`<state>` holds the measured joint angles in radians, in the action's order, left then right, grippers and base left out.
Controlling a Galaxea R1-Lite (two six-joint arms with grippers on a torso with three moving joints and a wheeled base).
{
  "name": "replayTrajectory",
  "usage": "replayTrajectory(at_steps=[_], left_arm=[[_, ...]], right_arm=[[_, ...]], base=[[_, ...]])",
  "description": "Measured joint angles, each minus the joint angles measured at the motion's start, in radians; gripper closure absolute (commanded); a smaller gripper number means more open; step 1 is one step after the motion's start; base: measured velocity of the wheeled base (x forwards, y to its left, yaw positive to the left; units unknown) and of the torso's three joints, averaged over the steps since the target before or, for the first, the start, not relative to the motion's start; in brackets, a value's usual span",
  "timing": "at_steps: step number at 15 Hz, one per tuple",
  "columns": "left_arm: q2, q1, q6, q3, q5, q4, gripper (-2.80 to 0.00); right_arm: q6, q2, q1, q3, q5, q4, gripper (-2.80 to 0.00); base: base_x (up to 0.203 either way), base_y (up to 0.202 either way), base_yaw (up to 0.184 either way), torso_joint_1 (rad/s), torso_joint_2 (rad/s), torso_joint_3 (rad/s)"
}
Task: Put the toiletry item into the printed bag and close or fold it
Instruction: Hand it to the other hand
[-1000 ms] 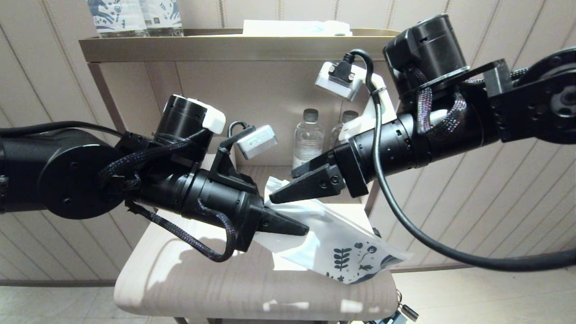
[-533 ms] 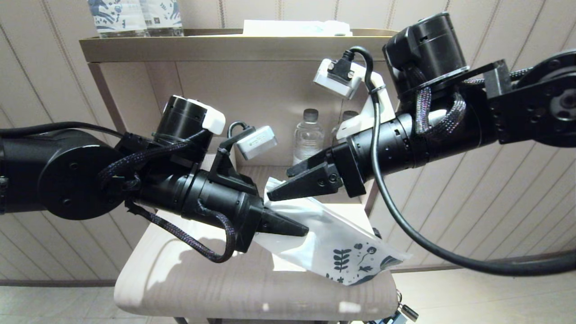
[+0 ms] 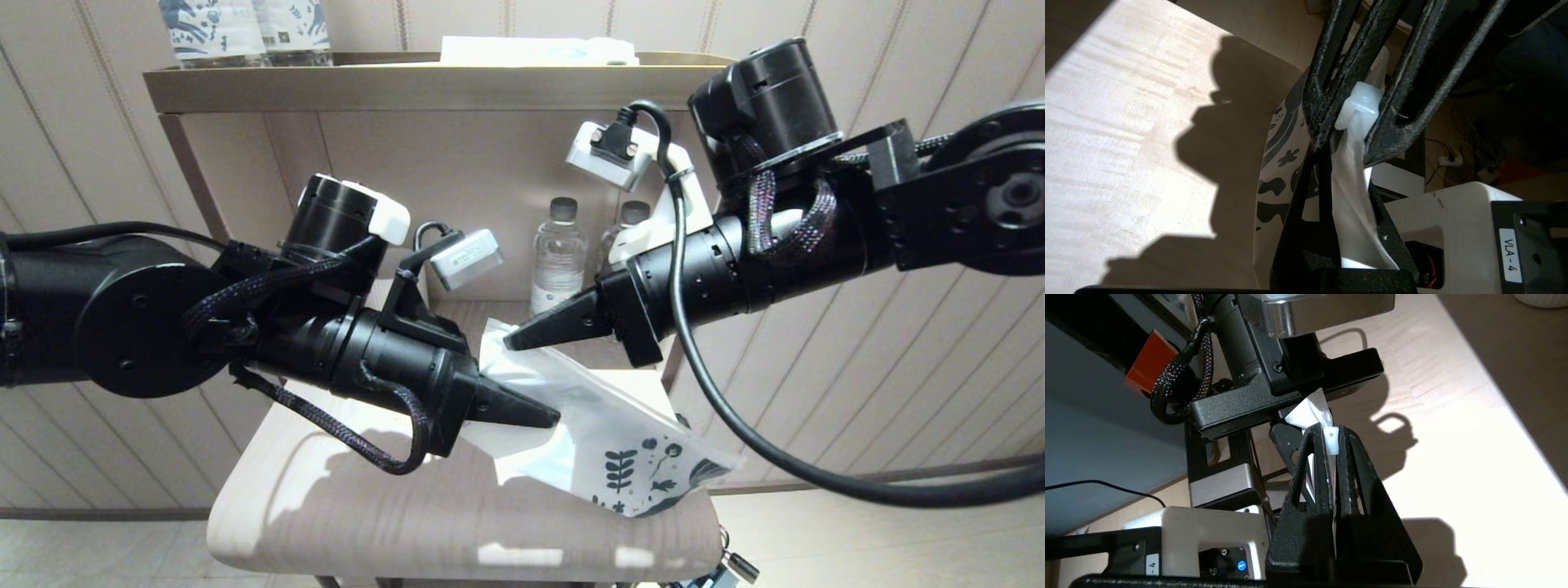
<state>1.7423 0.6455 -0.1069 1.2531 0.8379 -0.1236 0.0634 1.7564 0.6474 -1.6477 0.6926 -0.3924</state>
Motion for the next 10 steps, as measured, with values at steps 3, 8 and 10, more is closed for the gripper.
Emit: replayTrajectory(at_steps=[3,8,10], left_arm=[[0.007,0.000,0.003,0.003,-0.001,0.010,0.00],[0.014,0.001,0.003,-0.001,0.000,0.013,0.00],[0.015,0.001,0.003,-0.002,0.000,0.014,0.00]], right_arm=[[0.000,0.000,0.001,0.000,0.000,0.000,0.00],[0.004,-0.020,-0.006,0.056,0.001,0.002,0.00],[0.005,-0.037,-0.016,0.087,0.003,0.010,0.00]], base=[[0.000,0.000,0.000,0.000,0.00,0.000],[0.000,0.000,0.000,0.000,0.00,0.000],[0.000,0.000,0.000,0.000,0.00,0.000]])
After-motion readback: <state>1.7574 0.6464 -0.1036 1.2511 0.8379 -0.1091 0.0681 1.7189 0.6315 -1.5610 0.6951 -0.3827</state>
